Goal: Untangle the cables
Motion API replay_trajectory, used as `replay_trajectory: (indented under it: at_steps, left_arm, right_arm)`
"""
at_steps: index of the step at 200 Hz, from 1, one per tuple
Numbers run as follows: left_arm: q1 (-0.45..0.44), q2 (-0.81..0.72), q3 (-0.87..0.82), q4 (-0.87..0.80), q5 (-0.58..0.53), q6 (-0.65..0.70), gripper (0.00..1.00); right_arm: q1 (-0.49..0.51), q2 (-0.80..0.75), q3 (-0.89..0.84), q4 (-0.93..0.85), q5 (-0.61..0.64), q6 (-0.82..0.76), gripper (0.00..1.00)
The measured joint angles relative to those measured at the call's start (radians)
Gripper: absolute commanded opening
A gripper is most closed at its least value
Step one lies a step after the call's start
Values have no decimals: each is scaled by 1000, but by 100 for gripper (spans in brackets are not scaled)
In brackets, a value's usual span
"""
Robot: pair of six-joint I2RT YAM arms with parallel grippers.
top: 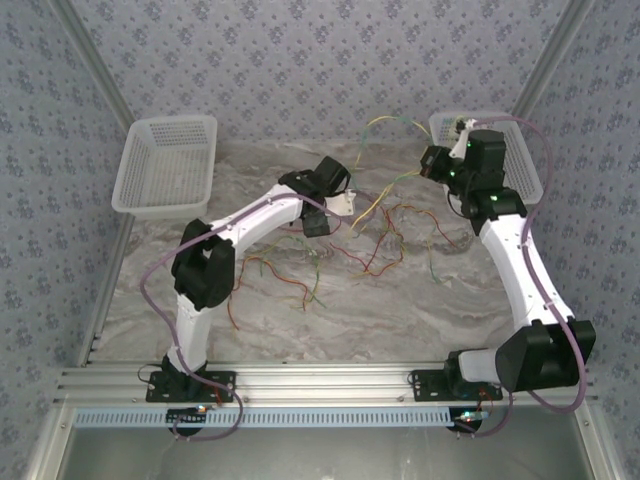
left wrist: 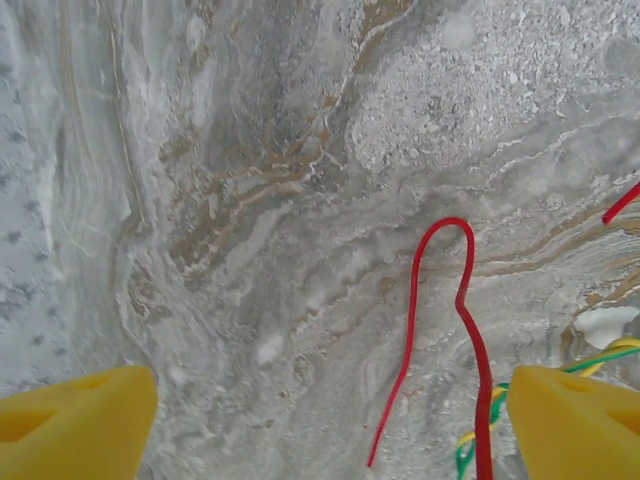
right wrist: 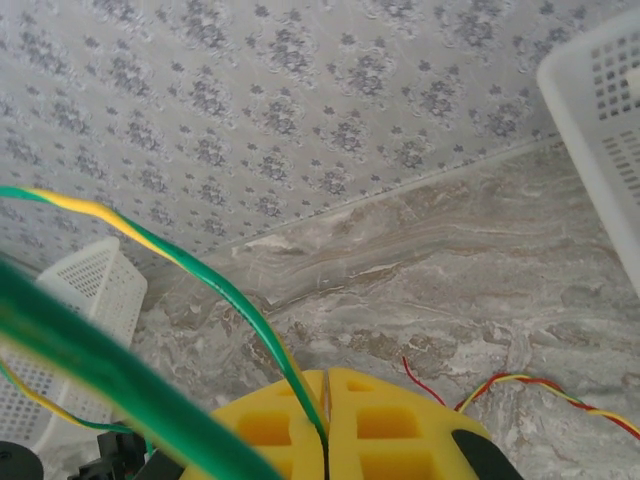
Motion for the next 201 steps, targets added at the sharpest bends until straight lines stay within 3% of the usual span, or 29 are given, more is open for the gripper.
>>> replay_trajectory:
  at_steps: [14,35,56,110,121,132,138,146,159,161,201]
  left_arm:
    - [11,2,35,-4,80,17,71]
    - [51,-19,47,39,254,2,1]
    - [114,-34,36,114,327,-64,0]
    - [238,-161,-6,205,338,-281,0]
    - [254,-177,39,187,337,-317,11]
    - [266,-180,100,163,320,-333,6]
    - [267,-179,134,145,313,-333,10]
    - [266,-173,183,110,304,-334,33]
    - [253,-151,269,48,299,-332,95]
    - [251,-145,283,36,300,-328,98]
    - [208,-100,296,-55,349,-330,99]
  right_arm:
    - [-20,-1,-10,9,-19,19,0]
    - [-27,-1,-31,32,-60,49,0]
    - [-31,-2,-47,44,-82,64,0]
    - [-46,-19,-53,43,-95,67,0]
    - [-46,-24,-53,42,-91,66,0]
    - [-46,-29,-52,41,-83,63,0]
    - [-46,-32,-53,40,-80,63,0]
    - [-46,-34,-53,39,-76,63,0]
    - [-46,-35,-53,39,-74,63,0]
    - [-46,-35,-53,39,-73,63,0]
    - [-34,-39,-51,7,-39,38,0]
